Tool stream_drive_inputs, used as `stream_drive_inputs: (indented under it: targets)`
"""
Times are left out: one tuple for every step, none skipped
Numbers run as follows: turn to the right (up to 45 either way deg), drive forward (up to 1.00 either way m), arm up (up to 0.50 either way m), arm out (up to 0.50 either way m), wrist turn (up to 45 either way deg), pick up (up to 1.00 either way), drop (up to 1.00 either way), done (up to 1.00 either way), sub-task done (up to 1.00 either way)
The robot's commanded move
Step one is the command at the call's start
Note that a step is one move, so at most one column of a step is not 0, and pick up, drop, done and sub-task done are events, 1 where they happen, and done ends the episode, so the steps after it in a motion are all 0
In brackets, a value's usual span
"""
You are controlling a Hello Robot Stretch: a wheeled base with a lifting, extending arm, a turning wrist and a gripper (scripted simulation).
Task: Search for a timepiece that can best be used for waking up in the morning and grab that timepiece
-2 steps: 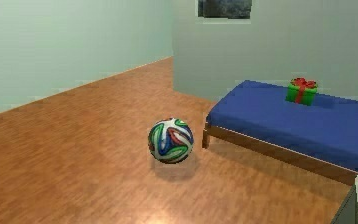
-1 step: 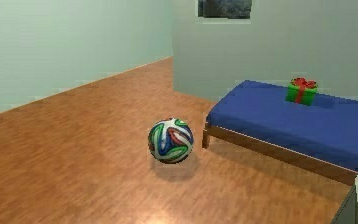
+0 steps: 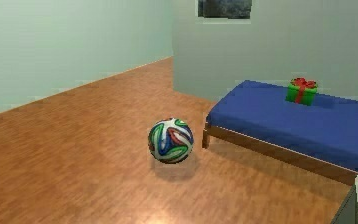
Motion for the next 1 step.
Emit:
stream_drive_inputs:
  targets:
    - [0.0, 0.0, 0.0, 0.0, 0.0, 1.0, 0.0, 0.0, 0.0]
